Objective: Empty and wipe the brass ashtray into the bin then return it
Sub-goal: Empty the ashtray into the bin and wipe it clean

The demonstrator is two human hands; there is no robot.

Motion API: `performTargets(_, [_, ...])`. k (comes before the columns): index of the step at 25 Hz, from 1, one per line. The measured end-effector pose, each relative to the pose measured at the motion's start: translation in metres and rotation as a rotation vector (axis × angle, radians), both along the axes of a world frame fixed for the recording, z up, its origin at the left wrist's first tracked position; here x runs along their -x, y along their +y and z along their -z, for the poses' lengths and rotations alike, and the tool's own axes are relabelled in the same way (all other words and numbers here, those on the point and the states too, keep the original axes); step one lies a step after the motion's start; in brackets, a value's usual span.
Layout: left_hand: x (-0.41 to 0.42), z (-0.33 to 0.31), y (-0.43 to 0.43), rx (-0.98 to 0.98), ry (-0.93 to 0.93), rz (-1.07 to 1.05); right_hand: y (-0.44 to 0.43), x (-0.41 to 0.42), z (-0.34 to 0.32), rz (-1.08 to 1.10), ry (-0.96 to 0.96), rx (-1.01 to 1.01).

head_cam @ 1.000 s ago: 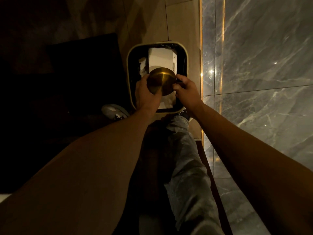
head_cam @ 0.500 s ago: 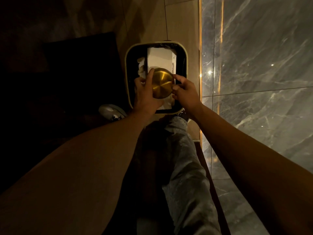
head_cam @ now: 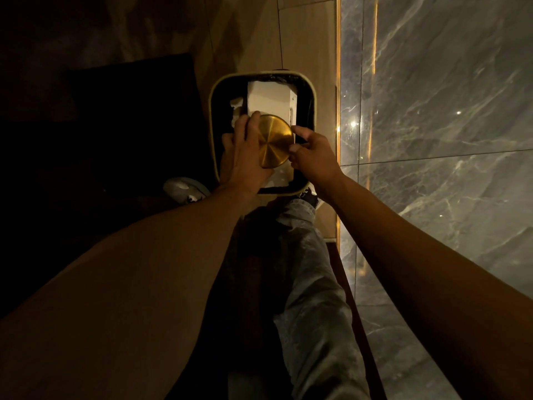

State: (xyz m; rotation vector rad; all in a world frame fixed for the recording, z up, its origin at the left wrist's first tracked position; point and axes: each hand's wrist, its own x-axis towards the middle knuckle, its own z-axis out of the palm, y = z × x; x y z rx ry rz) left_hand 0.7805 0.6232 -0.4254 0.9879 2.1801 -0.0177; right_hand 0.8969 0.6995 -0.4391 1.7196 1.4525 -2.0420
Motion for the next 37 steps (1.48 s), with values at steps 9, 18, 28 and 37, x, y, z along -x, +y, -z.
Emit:
performTargets(9, [0.007, -0.001, 0.003, 0.023, -0.110, 0.125, -0.005, -0.013, -0.002, -0.116, 0.050, -0.134])
performTargets(18, [0.011, -0.008, 0.016, 0.048, -0.157, 0.074, 0.002, -0.010, -0.012, -0.584, 0.058, -0.810])
performTargets(28, [0.017, -0.009, 0.021, 0.078, -0.141, 0.080, 0.019, 0.001, -0.001, -1.002, 0.023, -0.958])
performTargets(37, [0.017, -0.009, 0.020, 0.061, -0.152, 0.019, 0.017, -0.001, -0.002, -0.977, 0.051, -0.924])
